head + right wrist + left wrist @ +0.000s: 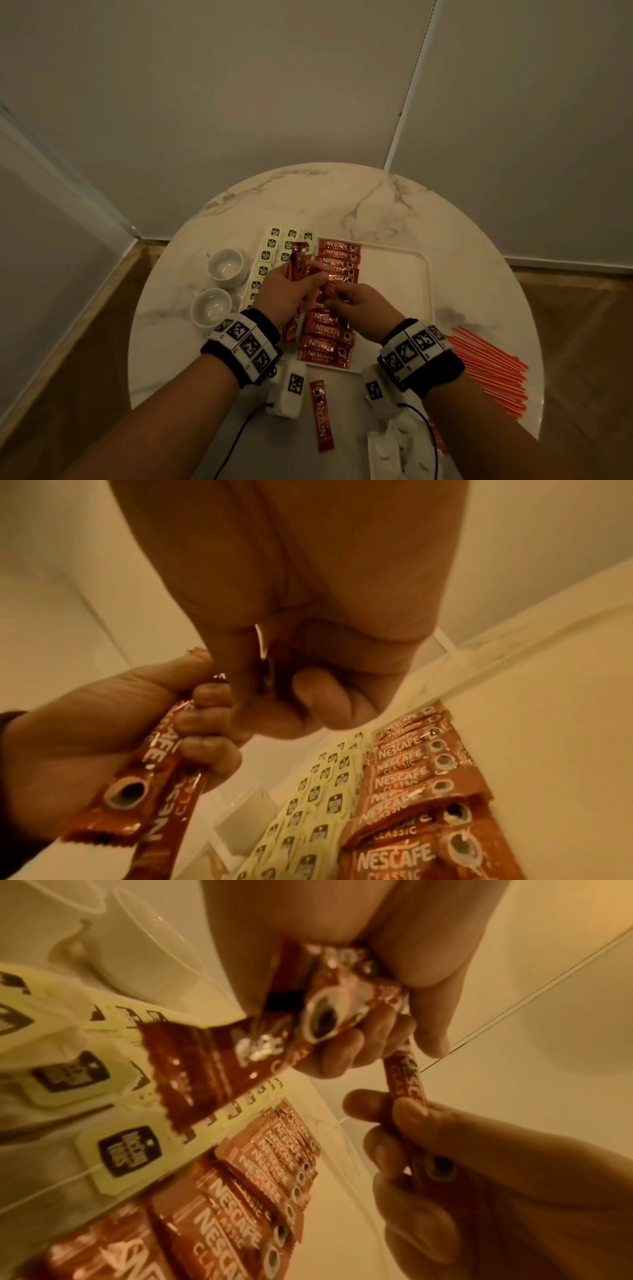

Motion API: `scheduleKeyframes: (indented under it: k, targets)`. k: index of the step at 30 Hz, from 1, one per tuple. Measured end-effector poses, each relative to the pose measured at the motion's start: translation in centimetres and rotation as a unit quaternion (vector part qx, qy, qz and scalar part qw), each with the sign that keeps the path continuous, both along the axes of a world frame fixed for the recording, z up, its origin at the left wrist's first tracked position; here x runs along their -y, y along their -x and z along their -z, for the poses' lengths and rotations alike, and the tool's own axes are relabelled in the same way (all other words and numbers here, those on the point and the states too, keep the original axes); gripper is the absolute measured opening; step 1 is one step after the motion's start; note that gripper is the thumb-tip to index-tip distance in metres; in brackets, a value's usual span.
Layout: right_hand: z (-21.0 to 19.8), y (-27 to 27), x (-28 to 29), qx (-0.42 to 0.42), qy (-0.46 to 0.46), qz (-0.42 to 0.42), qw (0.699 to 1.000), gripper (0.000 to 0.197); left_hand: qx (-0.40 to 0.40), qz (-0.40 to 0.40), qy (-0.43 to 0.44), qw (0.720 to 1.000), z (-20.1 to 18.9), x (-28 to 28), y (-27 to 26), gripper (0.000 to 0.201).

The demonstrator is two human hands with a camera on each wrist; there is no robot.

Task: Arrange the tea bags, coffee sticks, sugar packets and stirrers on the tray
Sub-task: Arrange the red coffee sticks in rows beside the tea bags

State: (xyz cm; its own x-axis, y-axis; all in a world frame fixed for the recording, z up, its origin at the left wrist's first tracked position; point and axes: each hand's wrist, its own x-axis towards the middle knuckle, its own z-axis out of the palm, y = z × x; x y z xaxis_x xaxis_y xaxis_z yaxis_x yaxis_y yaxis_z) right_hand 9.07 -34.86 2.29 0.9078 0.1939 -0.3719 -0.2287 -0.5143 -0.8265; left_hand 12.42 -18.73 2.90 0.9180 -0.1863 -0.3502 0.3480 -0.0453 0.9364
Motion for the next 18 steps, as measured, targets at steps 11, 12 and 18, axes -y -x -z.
scheduleKeyframes:
  k: [11,12,18]
  targets:
    - [1.4,-0.5,1.7,0.013,-0.188,0.222,0.957,0.015,-0.033,-0.031,-0.021,0.999,2.0,-1.5,-1.0,0.009]
    - [1.5,-0.6,1.7,0.014,-0.182,0.220,0.958,0.015,-0.036,-0.035,-0.023,0.998,2.1,-1.5,-1.0,0.009]
    - [1.5,-1.1,2.4,0.044,-0.132,0.208,0.968,0.009,-0.037,-0.051,-0.042,0.997,2.1,-1.2,-1.5,0.009]
